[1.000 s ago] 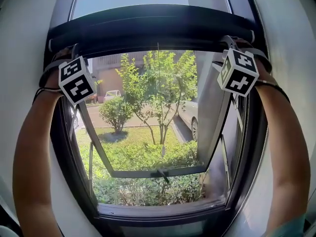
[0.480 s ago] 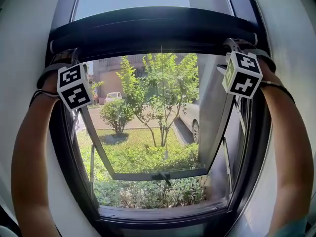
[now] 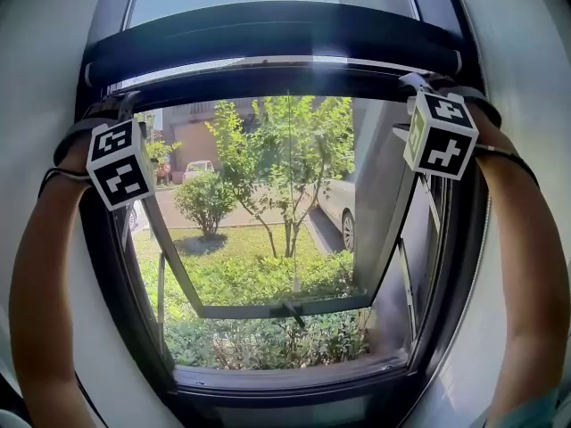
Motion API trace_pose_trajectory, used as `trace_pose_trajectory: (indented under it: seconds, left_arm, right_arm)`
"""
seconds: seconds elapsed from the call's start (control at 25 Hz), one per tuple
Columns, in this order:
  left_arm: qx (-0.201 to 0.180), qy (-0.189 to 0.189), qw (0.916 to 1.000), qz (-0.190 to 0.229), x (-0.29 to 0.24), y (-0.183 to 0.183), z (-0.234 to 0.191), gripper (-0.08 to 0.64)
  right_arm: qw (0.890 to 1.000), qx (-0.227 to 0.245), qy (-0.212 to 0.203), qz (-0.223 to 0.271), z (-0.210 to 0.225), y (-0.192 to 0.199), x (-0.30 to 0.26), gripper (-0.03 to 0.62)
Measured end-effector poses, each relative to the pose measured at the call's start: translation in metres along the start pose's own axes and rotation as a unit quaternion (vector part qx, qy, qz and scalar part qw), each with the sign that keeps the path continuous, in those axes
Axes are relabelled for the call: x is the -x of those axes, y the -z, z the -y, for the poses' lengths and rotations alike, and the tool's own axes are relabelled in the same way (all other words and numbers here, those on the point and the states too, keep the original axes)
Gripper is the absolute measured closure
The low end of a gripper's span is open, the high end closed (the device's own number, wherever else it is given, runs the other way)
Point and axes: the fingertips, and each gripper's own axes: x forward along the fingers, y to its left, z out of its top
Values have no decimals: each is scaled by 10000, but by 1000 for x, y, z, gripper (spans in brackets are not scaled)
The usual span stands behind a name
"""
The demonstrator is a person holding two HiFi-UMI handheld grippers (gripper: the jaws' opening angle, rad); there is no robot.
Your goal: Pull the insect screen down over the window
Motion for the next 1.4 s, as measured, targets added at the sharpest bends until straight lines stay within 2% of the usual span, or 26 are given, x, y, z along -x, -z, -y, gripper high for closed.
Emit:
trace_pose_trajectory:
  seconds: [0.36, 0.6, 1.0, 1.2, 1.4]
  left_arm:
    - [-178, 759, 9968, -179, 20, 6, 65, 91]
    - [-282, 1236, 9916, -249, 35, 11, 116, 91]
    - [-519, 1559, 9864, -90, 56, 4, 181, 91]
    - [-611, 1877, 9803, -69, 68, 6, 213, 91]
    - [-616, 2129, 9751, -63, 76, 5, 235, 92]
  right_arm:
    - [9984, 95, -551, 58, -60, -5, 13, 339]
    - [9948, 186, -995, 92, -109, -8, 24, 339]
    - [9871, 336, -1567, 74, -177, -14, 44, 339]
    - [9770, 533, -2063, 3, -216, -14, 52, 339]
    - [9705, 540, -2348, -49, -238, -13, 60, 339]
